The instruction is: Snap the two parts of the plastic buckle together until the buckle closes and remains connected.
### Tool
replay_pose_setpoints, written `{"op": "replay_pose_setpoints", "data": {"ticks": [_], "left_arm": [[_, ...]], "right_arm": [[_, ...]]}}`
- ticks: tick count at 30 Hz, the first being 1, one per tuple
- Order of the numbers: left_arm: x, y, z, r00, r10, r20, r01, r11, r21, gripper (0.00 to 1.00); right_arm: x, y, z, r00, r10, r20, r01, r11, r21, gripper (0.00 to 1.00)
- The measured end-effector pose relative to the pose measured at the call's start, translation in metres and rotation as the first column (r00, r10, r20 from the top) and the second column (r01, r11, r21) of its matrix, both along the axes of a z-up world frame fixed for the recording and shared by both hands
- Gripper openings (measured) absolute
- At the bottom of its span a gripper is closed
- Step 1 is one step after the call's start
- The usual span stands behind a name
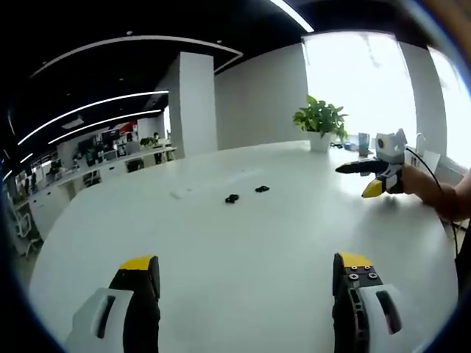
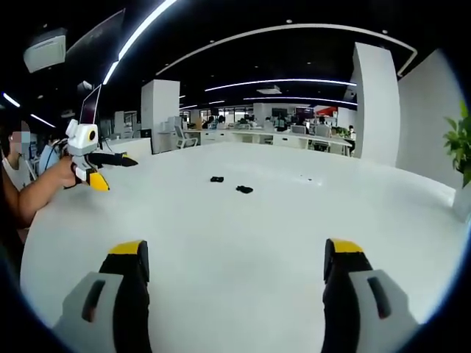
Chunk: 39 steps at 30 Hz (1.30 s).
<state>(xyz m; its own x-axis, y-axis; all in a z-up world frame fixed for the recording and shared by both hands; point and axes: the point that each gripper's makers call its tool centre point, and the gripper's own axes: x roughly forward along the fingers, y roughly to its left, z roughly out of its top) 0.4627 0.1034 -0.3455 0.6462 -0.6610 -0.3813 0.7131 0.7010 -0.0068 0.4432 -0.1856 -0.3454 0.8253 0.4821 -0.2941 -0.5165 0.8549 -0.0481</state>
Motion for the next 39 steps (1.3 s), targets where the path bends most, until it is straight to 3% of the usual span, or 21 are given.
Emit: {"op": "replay_pose_setpoints", "data": {"ticks": [22, 30, 39], "left_arm": [[-0.003, 0.0, 0.0, 1.0, -0.002, -0.001, 0.002, 1.0, -0.001, 0.99], [-0.002, 0.001, -0.009, 1.0, -0.012, -0.003, 0.013, 0.999, 0.04, 0.99], [0.0, 0.0, 0.006, 1.0, -0.008, 0.018, 0.009, 0.998, -0.058, 0.99]], "right_arm": [[0.002, -0.003, 0.001, 1.0, -0.019, 0.003, 0.019, 1.0, -0.004, 1.0], [0.002, -0.003, 0.001, 1.0, -0.017, 0.003, 0.017, 1.0, -0.003, 1.0], [0.002, -0.002, 0.002, 1.0, -0.015, 0.007, 0.015, 1.0, -0.001, 1.0]]}}
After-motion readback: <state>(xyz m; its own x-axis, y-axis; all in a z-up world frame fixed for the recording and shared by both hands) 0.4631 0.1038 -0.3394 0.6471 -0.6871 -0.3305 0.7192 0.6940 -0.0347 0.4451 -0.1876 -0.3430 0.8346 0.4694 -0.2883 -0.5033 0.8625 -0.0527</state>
